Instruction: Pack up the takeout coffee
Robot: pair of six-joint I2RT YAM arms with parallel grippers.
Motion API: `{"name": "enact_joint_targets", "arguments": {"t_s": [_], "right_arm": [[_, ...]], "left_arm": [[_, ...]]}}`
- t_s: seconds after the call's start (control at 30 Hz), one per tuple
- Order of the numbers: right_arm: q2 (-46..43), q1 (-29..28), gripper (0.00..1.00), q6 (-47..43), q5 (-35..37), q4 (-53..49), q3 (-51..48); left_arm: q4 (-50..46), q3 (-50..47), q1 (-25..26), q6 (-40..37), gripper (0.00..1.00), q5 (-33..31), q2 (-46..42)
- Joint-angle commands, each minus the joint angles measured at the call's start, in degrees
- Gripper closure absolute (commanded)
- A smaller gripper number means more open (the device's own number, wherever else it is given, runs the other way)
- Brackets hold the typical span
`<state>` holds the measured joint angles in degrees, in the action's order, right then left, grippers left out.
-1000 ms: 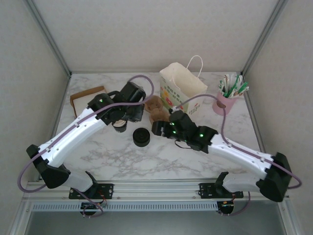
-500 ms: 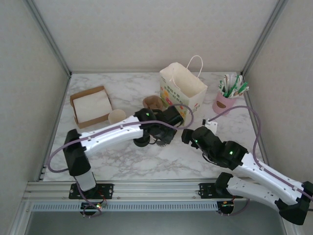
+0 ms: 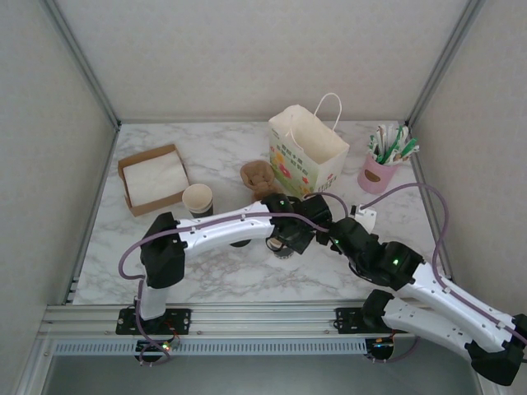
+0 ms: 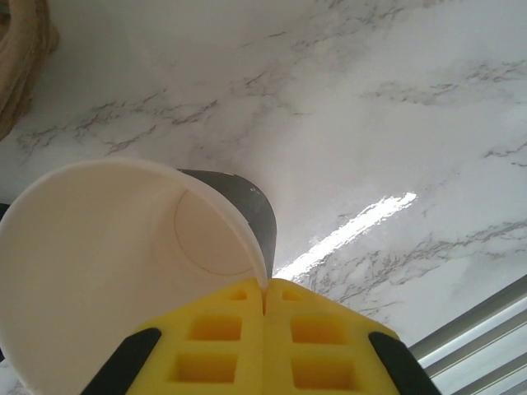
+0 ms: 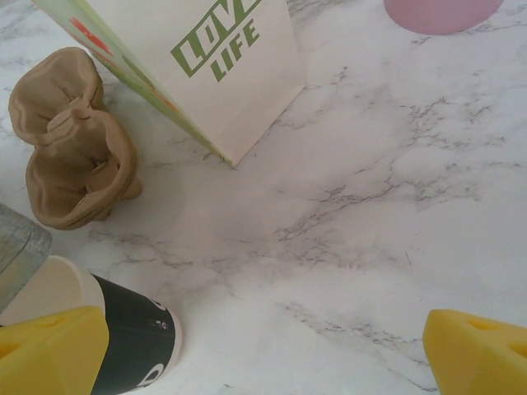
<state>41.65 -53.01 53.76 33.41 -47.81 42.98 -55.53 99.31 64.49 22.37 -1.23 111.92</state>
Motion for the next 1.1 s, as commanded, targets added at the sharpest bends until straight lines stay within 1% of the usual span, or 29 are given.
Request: {"name": "enact_joint_targets", "arguments": {"t_s": [0.0,0.03,0.2,0.33,0.43,0.5,0.6,0.67,0.77,0.87,0.97,1.07], "right_arm": [[-0.69,0.58,0.01,0.34,0.87,0.09,-0.76],[-0.71,0.63,0.01,0.23,0.64,0.07,-0.79],[-1.41,0.83,0.01,-0.14,0.08,-0.07,-0.83],[-1.87,0.97,0.01,-0.95,-0.61,-0.81,-0.21],[-1.86,1.04,0.01,-2.91,-1.71,-1.63,1.59],[-1.11,1.24,0.01,-5.24,-2.93,-2.69,3.41],[1.38,1.46,0.01,-8.63,-4.0,-6.21,8.26],[3.53,1.53,0.01,-11.54,-4.82,-7.98,11.85],[6.58,1.56,0.01,-14.01,-4.4,-9.93,16.83],[10.34,1.51,0.01,-16.08,-5.2,-10.2,21.64],[13.45,1.59,0.01,-20.51,-8.25,-8.43,24.83],[17.08,1.68,0.01,-26.0,-13.82,-5.38,27.48]], "left_arm": [[-0.1,1.94,1.28,1.09,0.88,-0.26,0.94],[0.04,1.94,1.37,1.23,0.85,-0.22,1.02],[1.38,1.95,1.51,1.7,0.77,0.76,-0.02],[2.17,1.94,1.27,1.75,0.64,0.6,-1.96],[3.02,1.43,0.54,1.84,0.48,0.31,-4.52],[4.48,-0.01,-0.33,1.98,0.34,0.4,-7.46],[7.71,-3.85,-2.43,2.56,0.12,0.99,-13.56],[10.97,-7.75,-4.34,3.32,0.01,2.11,-18.54],[17.72,-15.47,-7.54,5.51,0.0,4.83,-26.1],[26.96,-26.39,-10.31,9.05,0.0,6.42,-35.5],[35.76,-38.26,-13.31,13.19,0.0,7.54,-45.44],[39.12,-46.73,-17.44,16.53,0.0,9.96,-51.78]]}}
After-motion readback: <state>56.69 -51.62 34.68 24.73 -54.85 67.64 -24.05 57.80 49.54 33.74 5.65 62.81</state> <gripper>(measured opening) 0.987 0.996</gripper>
